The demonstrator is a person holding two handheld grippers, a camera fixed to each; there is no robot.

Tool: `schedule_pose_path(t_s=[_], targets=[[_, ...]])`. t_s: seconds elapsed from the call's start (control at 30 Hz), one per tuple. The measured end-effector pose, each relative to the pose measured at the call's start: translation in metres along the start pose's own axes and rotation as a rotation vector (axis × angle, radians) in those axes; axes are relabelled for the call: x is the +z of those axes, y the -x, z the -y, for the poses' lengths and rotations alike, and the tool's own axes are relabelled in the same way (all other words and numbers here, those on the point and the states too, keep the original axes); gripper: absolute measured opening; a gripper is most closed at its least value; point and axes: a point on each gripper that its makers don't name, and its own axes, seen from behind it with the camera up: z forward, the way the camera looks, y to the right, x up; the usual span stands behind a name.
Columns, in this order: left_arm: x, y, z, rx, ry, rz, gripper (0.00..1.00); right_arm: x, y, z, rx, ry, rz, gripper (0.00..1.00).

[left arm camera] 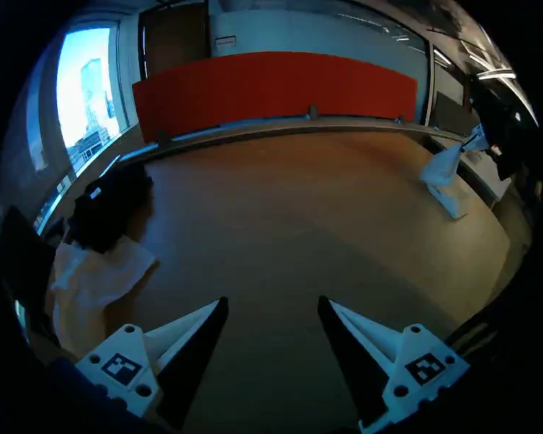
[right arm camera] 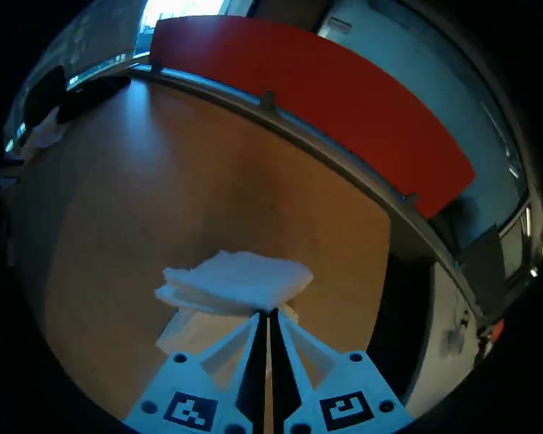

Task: Fold towel

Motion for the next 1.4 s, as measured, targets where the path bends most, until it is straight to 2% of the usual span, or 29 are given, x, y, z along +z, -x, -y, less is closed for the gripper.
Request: schedule_pose_path(t_s=[0.2, 0.5, 0.9, 1.4], targets=[[-0.003, 0.004, 0.0, 0.004, -0.004, 0.005, 0.92, 0.004, 0.037, 0.004, 0.052, -0.003, 0.046, 0.02], [-0.006, 0.005, 0.002, 0.007, -0.012, 0.007, 0.92, 0.007, 0.073, 0.015, 0.083, -0.022, 0.099, 0.02], [-0.008, 0.007, 0.002, 0.009, -0.014, 0.01, 0.92, 0.002, 0.089, 0.011, 0.088, -0.019, 0.124, 0.02], [-0.01, 0.01, 0.004, 0.005, -0.021, 0.014, 0.92, 0.004, 0.103, 0.007, 0.099, -0.004, 0.156, 0.02]])
